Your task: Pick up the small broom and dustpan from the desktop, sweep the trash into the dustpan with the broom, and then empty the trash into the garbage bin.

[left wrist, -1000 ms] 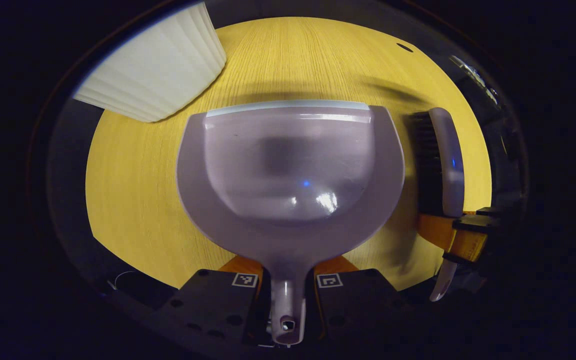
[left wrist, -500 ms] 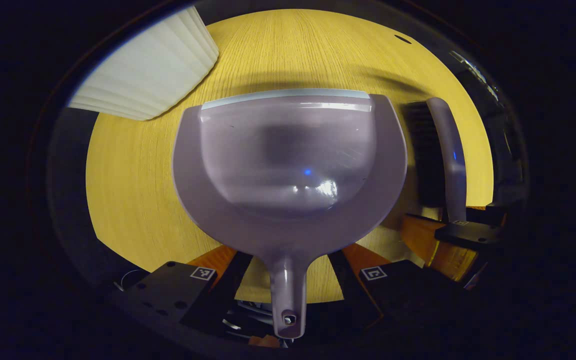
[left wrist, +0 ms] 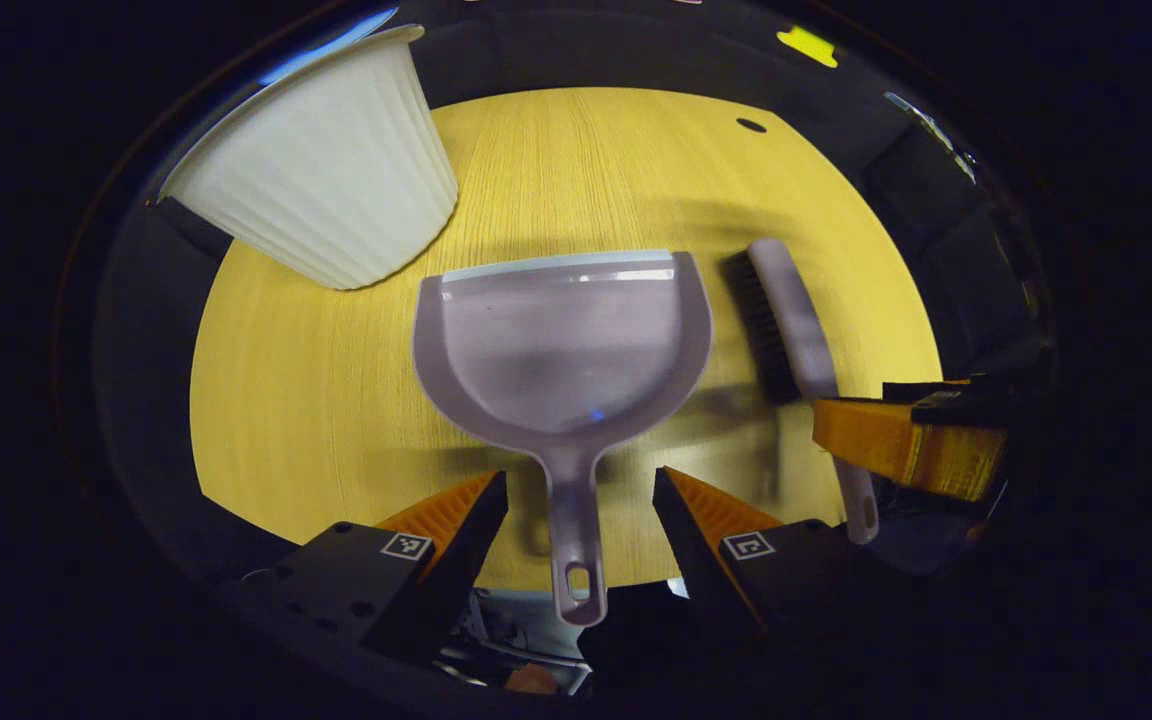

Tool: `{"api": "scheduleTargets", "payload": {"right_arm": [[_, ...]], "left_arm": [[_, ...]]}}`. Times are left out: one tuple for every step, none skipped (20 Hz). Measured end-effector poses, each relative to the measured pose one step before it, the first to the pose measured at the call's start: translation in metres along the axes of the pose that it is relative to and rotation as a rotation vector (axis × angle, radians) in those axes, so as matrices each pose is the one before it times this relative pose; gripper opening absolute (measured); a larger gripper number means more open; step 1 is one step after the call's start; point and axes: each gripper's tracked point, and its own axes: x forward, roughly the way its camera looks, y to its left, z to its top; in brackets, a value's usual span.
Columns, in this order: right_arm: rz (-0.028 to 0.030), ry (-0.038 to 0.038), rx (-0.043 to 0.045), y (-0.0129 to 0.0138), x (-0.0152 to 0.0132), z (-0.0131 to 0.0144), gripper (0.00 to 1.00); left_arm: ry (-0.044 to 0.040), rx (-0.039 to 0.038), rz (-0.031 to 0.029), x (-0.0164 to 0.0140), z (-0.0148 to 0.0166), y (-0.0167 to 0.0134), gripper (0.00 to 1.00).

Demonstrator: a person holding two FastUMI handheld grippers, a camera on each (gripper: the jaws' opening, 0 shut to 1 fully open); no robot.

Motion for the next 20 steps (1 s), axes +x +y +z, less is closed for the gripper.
{"api": "scheduleTargets", "payload": {"right_arm": [[0.00967,-0.05441,0.00512,0.00013,-0.01739,0.00419,0.99],[0.01959,-0.06892,-0.00184,0.00416,-0.02031,0.00681,0.99],[0.00058,-0.07638,-0.02022,0.00025,-0.01970,0.00822,0.99],[0.00344,-0.09545,-0.02752,0.00103,-0.02024,0.01060,0.99],[-0.00618,-0.09802,-0.03872,0.00027,-0.02083,0.01349,0.99],[-0.00293,-0.09449,-0.03018,0.00147,-0.01777,0.01460,0.99],[0.00626,-0.10352,-0.01840,0.00507,-0.01990,0.01815,0.99],[-0.00730,-0.10184,-0.01206,0.00030,-0.01744,0.01744,0.98],[-0.00930,-0.08413,-0.00635,-0.00124,-0.01728,0.02146,0.98],[-0.00486,-0.09892,0.00107,-0.00042,-0.01791,0.02232,0.98],[-0.01203,-0.10120,-0.00858,-0.00282,-0.01613,0.02626,0.98],[-0.01432,-0.08291,-0.00544,-0.00400,-0.01436,0.00931,0.98],[-0.01467,-0.11194,-0.01784,-0.00440,-0.01745,0.02002,0.97],[-0.01897,-0.08937,-0.01467,-0.00406,-0.02102,0.02572,0.98],[-0.01730,-0.07445,-0.00579,-0.00455,-0.00781,0.01006,0.98],[-0.00709,-0.05092,-0.00813,-0.00255,-0.01099,0.01315,0.97],[-0.00451,-0.03352,-0.00159,0.00318,-0.00537,-0.00342,0.97],[0.00497,-0.01669,0.00238,0.00360,-0.00302,-0.00682,0.97],[0.01305,-0.00812,0.01607,-0.00105,-0.00100,-0.00423,0.97],[0.01843,-0.00498,0.01995,-0.00201,0.00098,-0.00263,0.96]], "left_arm": [[-0.06410,-0.01650,-0.02358,-0.01440,0.00372,-0.00424,0.88],[-0.07288,-0.00459,-0.01117,-0.01611,0.00635,-0.00348,0.88],[-0.08392,0.01262,-0.00237,-0.01842,0.01056,-0.00086,0.88],[-0.10875,0.01578,0.01616,-0.01981,0.01421,0.00130,0.88],[-0.11700,0.02042,0.01157,-0.02112,0.01896,0.00071,0.88],[-0.11270,0.01331,0.00220,-0.02330,0.02242,-0.00079,0.88],[-0.10871,0.00510,-0.00051,-0.02068,0.02283,-0.00203,0.88],[-0.09239,0.00171,-0.00604,-0.01747,0.02398,-0.00260,0.87],[-0.07694,-0.00445,0.00023,-0.01390,0.01931,-0.00193,0.87],[-0.07083,0.00010,-0.00716,-0.01410,0.01960,-0.00325,0.87],[-0.07713,-0.00543,-0.00699,-0.01402,0.01844,-0.00011,0.87],[-0.06937,-0.00299,-0.00567,-0.01452,0.01997,-0.00130,0.87],[-0.06924,-0.00652,0.00988,-0.01608,0.00588,0.00660,0.87],[-0.07382,-0.00015,0.01561,-0.00243,-0.00037,0.00221,0.87],[-0.10016,-0.00007,0.00997,0.00344,0.00120,-0.00103,0.86],[-0.05545,0.00478,0.00845,-0.00365,-0.00058,-0.00270,0.86],[-0.04409,0.01141,0.00973,0.00001,-0.00183,-0.00043,0.85],[-0.02708,0.02139,0.01575,-0.00219,-0.00163,-0.00055,0.85],[-0.02024,0.02164,0.02520,0.00189,0.00012,-0.00134,0.84],[-0.00812,0.01552,0.01605,0.00099,-0.00298,-0.00311,0.85]]}}
